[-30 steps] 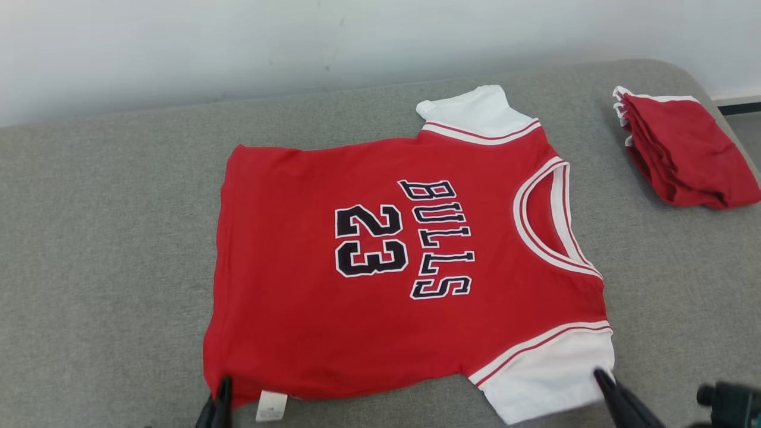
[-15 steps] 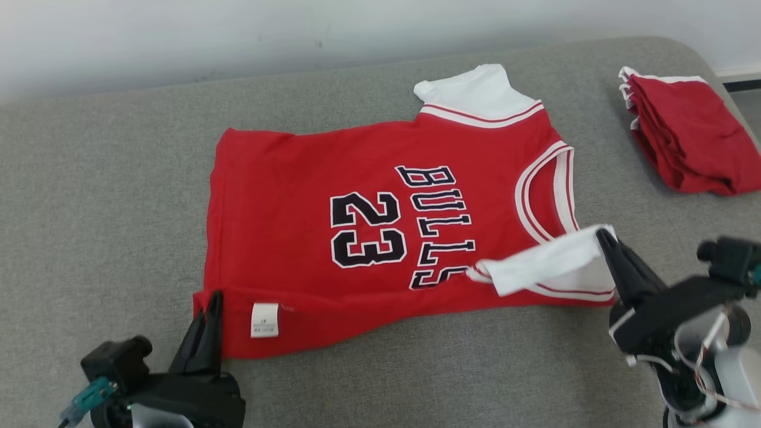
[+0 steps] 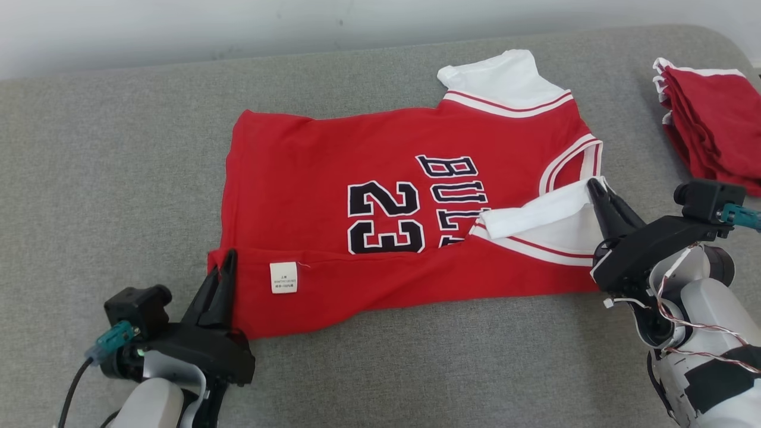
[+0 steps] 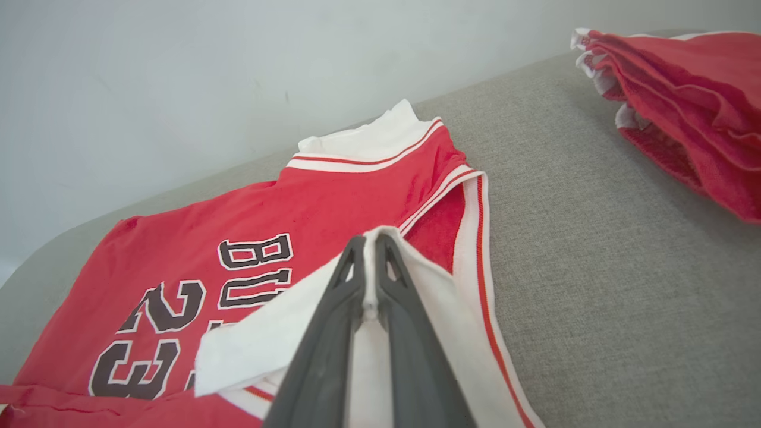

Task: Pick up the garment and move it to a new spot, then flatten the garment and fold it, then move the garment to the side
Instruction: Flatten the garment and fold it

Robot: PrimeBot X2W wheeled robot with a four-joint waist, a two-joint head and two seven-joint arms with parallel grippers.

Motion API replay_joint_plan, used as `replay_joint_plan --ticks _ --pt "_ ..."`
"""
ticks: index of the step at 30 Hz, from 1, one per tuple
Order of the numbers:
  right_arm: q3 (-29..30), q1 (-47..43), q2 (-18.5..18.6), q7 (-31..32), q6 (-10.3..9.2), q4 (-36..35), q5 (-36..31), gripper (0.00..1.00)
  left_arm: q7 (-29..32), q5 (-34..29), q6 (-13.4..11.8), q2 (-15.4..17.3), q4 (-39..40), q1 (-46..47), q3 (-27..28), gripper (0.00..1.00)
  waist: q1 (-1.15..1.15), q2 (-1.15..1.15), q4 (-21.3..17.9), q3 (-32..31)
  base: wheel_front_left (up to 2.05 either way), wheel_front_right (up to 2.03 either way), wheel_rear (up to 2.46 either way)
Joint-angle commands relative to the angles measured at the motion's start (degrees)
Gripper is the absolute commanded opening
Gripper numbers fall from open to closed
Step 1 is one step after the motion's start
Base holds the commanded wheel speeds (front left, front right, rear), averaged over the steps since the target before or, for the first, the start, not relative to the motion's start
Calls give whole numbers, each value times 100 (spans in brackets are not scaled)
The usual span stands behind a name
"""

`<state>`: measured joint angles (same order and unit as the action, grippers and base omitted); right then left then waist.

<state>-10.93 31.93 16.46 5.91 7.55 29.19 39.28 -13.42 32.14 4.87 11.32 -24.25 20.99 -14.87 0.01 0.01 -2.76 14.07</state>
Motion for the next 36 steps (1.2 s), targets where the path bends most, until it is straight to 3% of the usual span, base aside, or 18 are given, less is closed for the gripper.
replay_joint_plan --ticks 1,7,16,23,32,33,34,35,36 --pt "-135 100 74 -239 -16 187 49 100 -82 -110 7 -17 -134 144 -14 100 -1 -1 12 3 0 0 0" --pt "-663 -149 351 -915 -16 282 -36 100 -170 -318 -63 -80 -145 12 134 100 -1 -1 -15 -119 0 0 0" --pt "-1060 -1098 719 -1626 -16 211 -2 100 -179 -702 -184 -274 469 -1079 471 100 -1 -1 -103 -263 0 0 0" --pt "-896 -1195 585 -1737 -16 473 251 100 -180 -956 -233 -325 483 -1393 556 100 -1 -1 -111 -224 0 0 0" --pt "-892 -771 270 -1787 -16 1260 292 100 -174 -936 -196 -407 -174 -963 498 100 -1 -1 -75 -176 0 0 0" --pt "-904 -729 219 -1760 -16 1378 318 63 -174 -900 -181 -438 -265 -909 493 100 -1 -1 -71 -176 0 0 0" --pt "-915 -673 172 -1765 -16 1467 359 29 -174 -883 -161 -460 -350 -860 498 73 -1 -1 -64 -180 0 0 0" --pt "-924 -616 134 -1794 -16 1559 378 0 -174 -852 -149 -472 -430 -811 508 28 -1 -1 -58 -191 0 0 0" --pt "-946 -575 98 -1815 -16 1640 400 0 -174 -853 -152 -478 -512 -766 509 0 -1 -1 -53 -206 0 0 0"
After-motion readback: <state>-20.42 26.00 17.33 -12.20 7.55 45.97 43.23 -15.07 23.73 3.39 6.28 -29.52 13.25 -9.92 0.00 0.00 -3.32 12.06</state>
